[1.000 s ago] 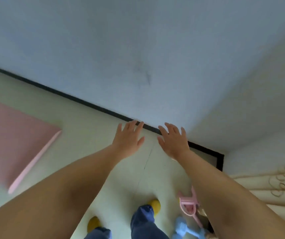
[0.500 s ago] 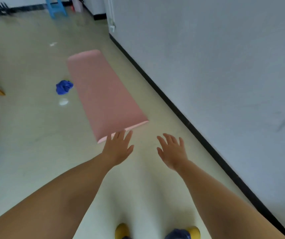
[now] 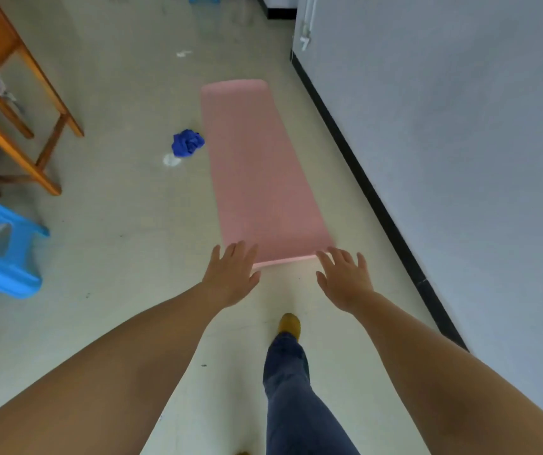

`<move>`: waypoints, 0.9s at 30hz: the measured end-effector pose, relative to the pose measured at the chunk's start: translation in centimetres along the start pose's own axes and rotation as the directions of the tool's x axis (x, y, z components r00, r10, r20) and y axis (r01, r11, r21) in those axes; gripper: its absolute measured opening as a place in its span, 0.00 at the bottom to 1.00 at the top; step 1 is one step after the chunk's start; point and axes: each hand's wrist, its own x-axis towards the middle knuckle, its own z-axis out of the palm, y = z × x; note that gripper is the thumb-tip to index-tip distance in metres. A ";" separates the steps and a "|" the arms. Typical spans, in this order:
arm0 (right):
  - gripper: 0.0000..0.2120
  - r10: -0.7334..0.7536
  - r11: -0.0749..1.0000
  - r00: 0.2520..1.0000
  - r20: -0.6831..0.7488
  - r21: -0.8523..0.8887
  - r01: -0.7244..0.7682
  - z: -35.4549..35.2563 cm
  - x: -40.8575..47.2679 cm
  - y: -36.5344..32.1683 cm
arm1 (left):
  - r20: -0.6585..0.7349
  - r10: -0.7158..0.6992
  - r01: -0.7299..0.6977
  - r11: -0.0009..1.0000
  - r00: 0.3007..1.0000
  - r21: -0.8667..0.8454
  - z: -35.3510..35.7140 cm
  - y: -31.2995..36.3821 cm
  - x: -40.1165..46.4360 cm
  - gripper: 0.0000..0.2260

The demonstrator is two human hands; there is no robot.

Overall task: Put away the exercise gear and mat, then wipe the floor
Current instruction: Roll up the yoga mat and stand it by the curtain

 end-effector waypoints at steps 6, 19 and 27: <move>0.24 -0.058 0.998 0.995 0.078 -0.012 0.059 1.5 13.6 3.5 | 0.080 -0.043 0.043 0.999 0.996 -0.003 1.7 -3.5 13.4 0.26; 0.23 -0.118 0.992 0.945 0.304 0.086 0.096 11.5 37.2 11.3 | 0.288 0.012 0.040 0.984 0.958 -0.173 11.7 -2.8 36.3 0.25; 0.26 -0.182 0.983 0.883 0.433 0.070 0.168 34.2 49.0 11.3 | 0.402 0.167 -0.131 0.985 0.900 -0.116 34.6 -4.2 48.7 0.23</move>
